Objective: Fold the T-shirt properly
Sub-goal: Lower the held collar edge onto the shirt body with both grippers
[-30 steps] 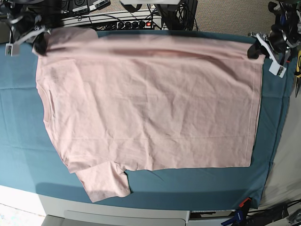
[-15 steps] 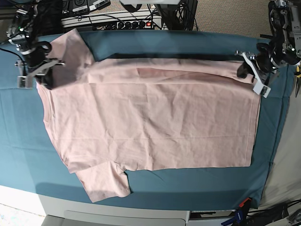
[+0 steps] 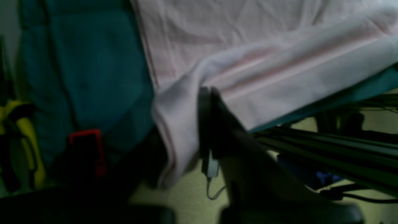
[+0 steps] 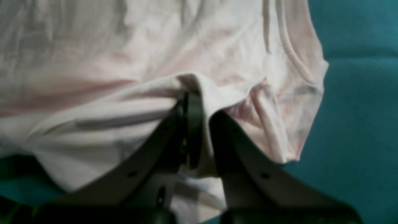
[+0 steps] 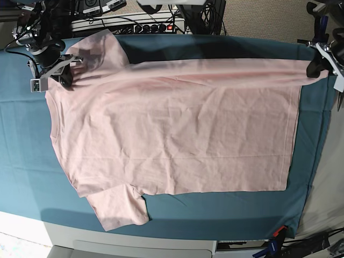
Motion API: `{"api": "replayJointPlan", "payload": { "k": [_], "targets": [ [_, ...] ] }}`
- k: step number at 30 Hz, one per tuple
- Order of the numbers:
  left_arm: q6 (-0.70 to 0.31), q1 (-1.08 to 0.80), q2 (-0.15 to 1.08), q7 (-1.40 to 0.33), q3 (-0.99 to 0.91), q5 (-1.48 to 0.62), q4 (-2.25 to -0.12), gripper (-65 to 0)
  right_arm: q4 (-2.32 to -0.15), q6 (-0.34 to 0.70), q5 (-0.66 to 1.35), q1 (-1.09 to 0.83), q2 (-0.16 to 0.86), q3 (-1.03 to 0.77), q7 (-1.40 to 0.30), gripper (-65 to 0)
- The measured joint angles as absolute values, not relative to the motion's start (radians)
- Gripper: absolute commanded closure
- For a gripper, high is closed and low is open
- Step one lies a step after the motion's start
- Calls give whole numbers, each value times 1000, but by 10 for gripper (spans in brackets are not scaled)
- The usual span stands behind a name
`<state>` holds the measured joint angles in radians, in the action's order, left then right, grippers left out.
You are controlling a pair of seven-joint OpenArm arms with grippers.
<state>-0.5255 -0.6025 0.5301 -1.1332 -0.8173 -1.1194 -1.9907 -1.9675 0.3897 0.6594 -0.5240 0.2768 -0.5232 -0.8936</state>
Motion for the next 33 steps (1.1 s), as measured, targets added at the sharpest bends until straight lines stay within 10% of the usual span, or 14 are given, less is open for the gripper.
{"api": "replayJointPlan", "payload": {
  "k": [33],
  "targets": [
    [-574,-749,527,-1174,-818,-1196,-2012,0,-2343,392,783,-812,277,-852,-1156,0]
  ]
}}
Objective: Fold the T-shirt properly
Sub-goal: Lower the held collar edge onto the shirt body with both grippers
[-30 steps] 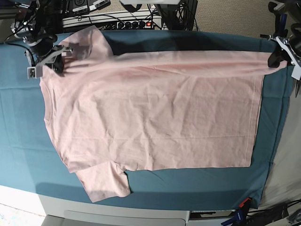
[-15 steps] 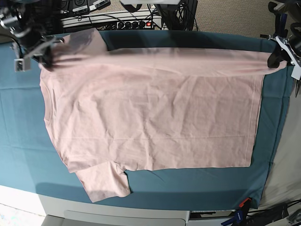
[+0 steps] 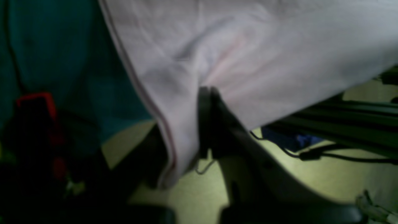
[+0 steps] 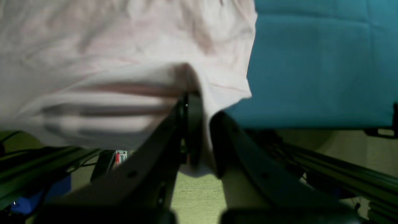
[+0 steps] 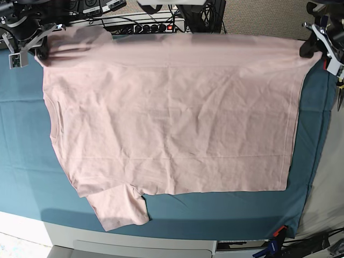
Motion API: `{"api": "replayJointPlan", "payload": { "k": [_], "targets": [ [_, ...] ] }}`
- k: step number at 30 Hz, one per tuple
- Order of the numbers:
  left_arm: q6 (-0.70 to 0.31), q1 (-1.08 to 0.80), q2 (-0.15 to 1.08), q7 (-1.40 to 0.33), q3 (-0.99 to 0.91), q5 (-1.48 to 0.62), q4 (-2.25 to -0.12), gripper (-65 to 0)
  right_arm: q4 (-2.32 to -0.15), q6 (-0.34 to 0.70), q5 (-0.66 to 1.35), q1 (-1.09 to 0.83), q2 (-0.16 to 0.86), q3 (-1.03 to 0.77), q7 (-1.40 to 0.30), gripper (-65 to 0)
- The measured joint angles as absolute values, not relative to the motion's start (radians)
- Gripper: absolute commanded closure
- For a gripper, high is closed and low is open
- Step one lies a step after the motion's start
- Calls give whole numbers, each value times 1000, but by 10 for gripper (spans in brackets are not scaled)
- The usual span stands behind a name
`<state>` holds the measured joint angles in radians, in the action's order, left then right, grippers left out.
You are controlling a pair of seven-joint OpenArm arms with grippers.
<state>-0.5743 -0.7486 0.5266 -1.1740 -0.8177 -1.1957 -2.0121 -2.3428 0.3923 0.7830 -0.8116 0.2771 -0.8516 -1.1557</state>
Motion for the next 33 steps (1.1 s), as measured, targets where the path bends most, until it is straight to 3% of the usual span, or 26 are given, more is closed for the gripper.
{"api": "replayJointPlan", "payload": {
  "k": [7,11,16,24,33],
  "targets": [
    [-574,-759,527,-1171,-818,-1198,-2012,0,-2343,392,783,-826,277,-852,-1188,0],
    [-574,-715,528,-1151,-801,-1162,-2012,0,-2343,392,783,-805,277,-852,-1121,0],
    [-572,-650,529,-1117,-663,-1069,-2011,0,-2342,390,768,-713,222,-852,-1098,0],
    [-489,-484,529,-1046,-445,-875,-2009,0,-2294,389,732,-654,133,-849,-1092,0],
    [-467,-487,530,-1065,-543,-902,-2009,0,-2243,389,731,-660,132,-762,-1134,0]
  ]
}}
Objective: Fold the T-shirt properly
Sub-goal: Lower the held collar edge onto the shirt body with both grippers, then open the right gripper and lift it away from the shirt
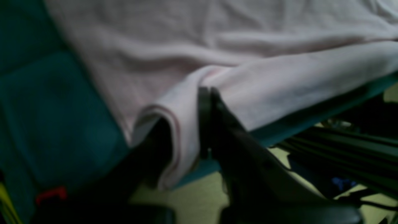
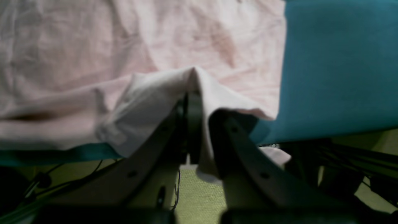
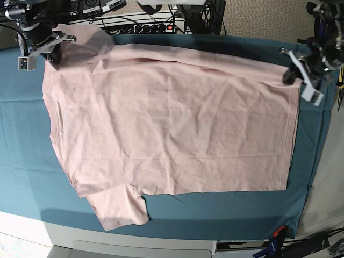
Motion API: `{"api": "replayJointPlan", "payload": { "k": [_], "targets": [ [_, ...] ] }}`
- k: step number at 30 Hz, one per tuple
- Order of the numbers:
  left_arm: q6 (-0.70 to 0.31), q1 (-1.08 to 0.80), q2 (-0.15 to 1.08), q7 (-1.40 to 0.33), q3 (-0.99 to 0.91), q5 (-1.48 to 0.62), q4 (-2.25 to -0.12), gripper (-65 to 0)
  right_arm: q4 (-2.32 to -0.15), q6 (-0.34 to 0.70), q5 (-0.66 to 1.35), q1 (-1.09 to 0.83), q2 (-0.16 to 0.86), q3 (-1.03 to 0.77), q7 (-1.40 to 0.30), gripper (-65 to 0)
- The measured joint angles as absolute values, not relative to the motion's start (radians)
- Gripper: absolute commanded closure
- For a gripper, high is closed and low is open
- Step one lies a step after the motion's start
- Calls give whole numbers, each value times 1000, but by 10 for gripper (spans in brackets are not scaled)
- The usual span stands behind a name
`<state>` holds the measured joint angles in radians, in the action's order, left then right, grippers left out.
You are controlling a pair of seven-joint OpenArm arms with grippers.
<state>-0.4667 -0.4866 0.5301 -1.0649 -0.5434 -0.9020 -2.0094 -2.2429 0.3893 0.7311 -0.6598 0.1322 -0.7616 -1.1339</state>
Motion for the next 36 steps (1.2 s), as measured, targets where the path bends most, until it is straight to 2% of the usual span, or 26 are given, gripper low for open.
{"api": "replayJointPlan", "payload": {
  "k": [7,12,16,23,36],
  "targets": [
    [-471,-500,533,-1042,-649,-970,-2009,0,-2243,389,731,-653,130,-761,-1102,0],
    [-471,-498,533,-1008,-582,-929,-2009,0,-2243,389,669,-585,131,-747,-1063,0],
    [-467,-457,532,-996,-501,-863,-2009,0,-2230,378,597,-537,132,-661,-1035,0],
    [-439,-389,529,-975,-458,-807,-1984,0,-2010,359,484,-427,131,-513,-1012,0],
    [-442,-318,529,-974,-458,-804,-1865,0,-1621,361,502,-144,176,-507,-994,0]
  ]
}}
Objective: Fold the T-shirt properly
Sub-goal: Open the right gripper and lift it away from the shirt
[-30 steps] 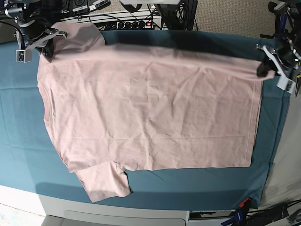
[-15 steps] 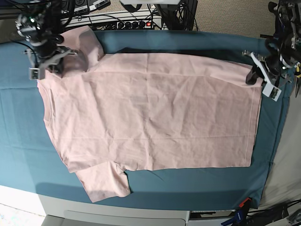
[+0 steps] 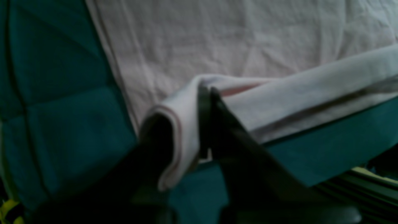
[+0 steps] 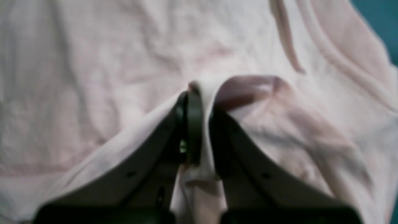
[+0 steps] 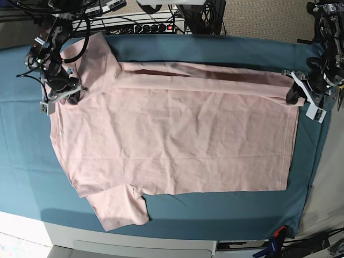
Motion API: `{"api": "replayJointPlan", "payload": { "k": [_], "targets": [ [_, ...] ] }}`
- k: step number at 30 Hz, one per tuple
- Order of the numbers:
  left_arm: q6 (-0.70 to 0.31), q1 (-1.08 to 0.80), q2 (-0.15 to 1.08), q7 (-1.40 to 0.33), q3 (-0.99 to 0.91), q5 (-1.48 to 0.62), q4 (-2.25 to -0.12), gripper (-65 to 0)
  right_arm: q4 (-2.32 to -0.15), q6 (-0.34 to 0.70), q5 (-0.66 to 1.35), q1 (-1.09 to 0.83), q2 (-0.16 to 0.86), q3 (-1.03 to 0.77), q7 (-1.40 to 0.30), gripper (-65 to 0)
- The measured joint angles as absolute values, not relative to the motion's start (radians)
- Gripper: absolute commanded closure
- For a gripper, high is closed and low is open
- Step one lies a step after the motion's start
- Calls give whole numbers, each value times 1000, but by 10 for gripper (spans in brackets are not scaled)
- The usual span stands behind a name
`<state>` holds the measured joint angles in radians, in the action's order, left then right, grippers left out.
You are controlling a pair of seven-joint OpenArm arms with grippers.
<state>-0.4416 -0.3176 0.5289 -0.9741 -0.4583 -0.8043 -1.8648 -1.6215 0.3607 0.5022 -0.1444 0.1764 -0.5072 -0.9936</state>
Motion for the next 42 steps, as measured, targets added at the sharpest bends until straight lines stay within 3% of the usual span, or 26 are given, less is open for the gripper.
{"api": "replayJointPlan", "payload": {
  "k": [5,26,30,31,33,42],
  "targets": [
    [-442,-318,529,-973,-458,-804,-1865,0,-1525,359,548,-67,191,-508,-995,0],
    [-441,-318,529,-963,-458,-766,-1865,0,-1520,358,563,-44,191,-508,-1033,0],
    [-441,-318,529,-940,-458,-743,-1865,-127,-1520,358,574,-44,191,-508,-1036,0],
    [-441,-318,529,-939,-458,-735,-1865,-148,-1520,355,577,-44,191,-508,-1036,-36],
    [-441,-318,529,-939,-458,-729,-1865,-156,-1520,355,587,-43,191,-508,-1036,-79],
    [-440,-318,530,-901,-458,-691,-1865,-156,-1516,346,546,7,180,-509,-1021,-82]
  ]
}}
